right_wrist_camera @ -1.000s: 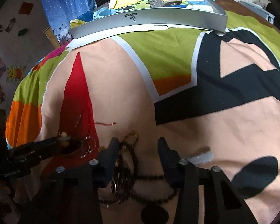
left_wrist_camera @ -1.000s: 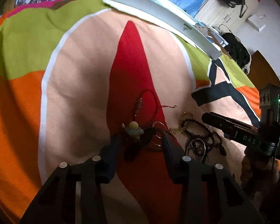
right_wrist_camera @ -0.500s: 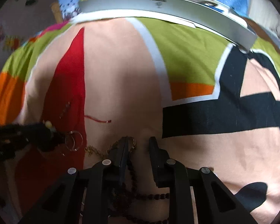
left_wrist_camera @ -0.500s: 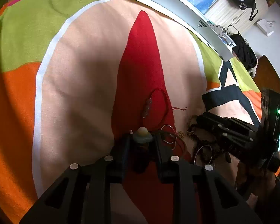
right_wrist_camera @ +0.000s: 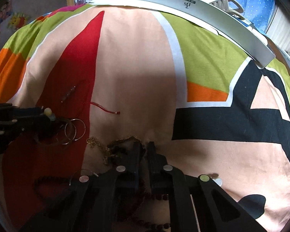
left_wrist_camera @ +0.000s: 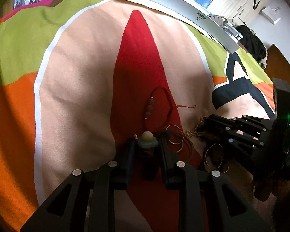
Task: Organize jewelry
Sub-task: 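Grasp the yellow-bead pendant with the left tool while the right tool grasps the gold chain, then carry the pendant and gold chain into the silver tray and open both tools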
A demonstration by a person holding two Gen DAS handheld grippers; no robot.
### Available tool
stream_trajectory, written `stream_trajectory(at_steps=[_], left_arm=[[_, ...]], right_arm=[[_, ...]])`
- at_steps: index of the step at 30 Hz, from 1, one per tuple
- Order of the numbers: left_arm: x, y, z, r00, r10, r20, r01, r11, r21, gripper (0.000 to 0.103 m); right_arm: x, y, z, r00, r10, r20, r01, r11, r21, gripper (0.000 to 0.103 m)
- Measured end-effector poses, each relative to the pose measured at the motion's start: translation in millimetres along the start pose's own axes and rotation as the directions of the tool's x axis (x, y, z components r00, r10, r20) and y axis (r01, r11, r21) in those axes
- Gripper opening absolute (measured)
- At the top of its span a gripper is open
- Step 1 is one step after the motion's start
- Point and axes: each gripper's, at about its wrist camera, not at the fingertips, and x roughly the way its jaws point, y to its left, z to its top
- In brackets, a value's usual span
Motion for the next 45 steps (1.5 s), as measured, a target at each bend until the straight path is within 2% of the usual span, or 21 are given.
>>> stream_trajectory(at_steps=[7, 11, 19, 24, 28, 30, 34, 35, 37, 43, 45], left_arm=[[-6.2, -1.3, -0.9, 1.0, -0.005, 0.021, 0.005, 1.0, -0.004, 0.02], [-18.6, -4.4, 1.2, 0.997, -0.032, 0.069, 0.032, 0.999, -0.005, 0.02], [-35.0, -13.5, 4.5, 0.986, -0.055, 0.156, 0.053, 0.998, 0.018, 0.02], [-42.6, -15.0, 7.0, 0.978, -0.065, 0.196, 0.062, 0.998, 0.017, 0.02], [-51.7, -16.1, 11.5, 0.971, -0.068, 0.23, 0.067, 0.998, 0.015, 0.02], [-57.4, -17.5, 15.5, 0.968, -0.061, 0.243, 0.061, 0.998, 0.007, 0.02], [-71.9, -22.8, 35.8, 0.952, -0.063, 0.301, 0.069, 0.998, -0.009, 0.02], [-75.5, -26.1, 44.8, 0.944, -0.062, 0.323, 0.069, 0.998, -0.01, 0.02], [-79.6, -32.2, 65.5, 0.93, -0.06, 0.363, 0.073, 0.997, -0.024, 0.02], [-76.8, -50.1, 135.7, 0.891, -0.052, 0.452, 0.077, 0.996, -0.038, 0.02], [-69.9, -59.4, 158.6, 0.882, -0.053, 0.468, 0.075, 0.997, -0.027, 0.02]], right_arm=[[-13.6, -12.2, 4.0, 0.998, 0.036, 0.059, -0.039, 0.998, 0.057, 0.005], [-27.6, -18.7, 6.0, 0.99, 0.044, 0.134, -0.056, 0.995, 0.083, 0.004], [-58.0, -19.9, 10.5, 0.961, 0.009, 0.277, -0.04, 0.993, 0.107, 0.003], [-77.9, -27.8, 8.4, 0.928, -0.013, 0.373, -0.034, 0.992, 0.118, 0.003], [-93.9, -25.9, 12.3, 0.888, -0.017, 0.459, -0.045, 0.991, 0.123, 0.003], [-102.4, -28.5, 15.6, 0.861, -0.013, 0.509, -0.065, 0.989, 0.135, 0.003], [-116.9, -39.8, 29.6, 0.796, -0.014, 0.605, -0.098, 0.983, 0.153, 0.003], [-121.4, -44.8, 35.5, 0.772, -0.022, 0.635, -0.102, 0.982, 0.159, 0.003], [-125.0, -55.5, 48.4, 0.741, -0.035, 0.67, -0.11, 0.979, 0.173, 0.003], [-124.7, -94.9, 87.0, 0.686, -0.07, 0.724, -0.146, 0.962, 0.231, 0.003], [-122.4, -109.4, 95.1, 0.675, -0.096, 0.731, -0.149, 0.953, 0.263, 0.003]])
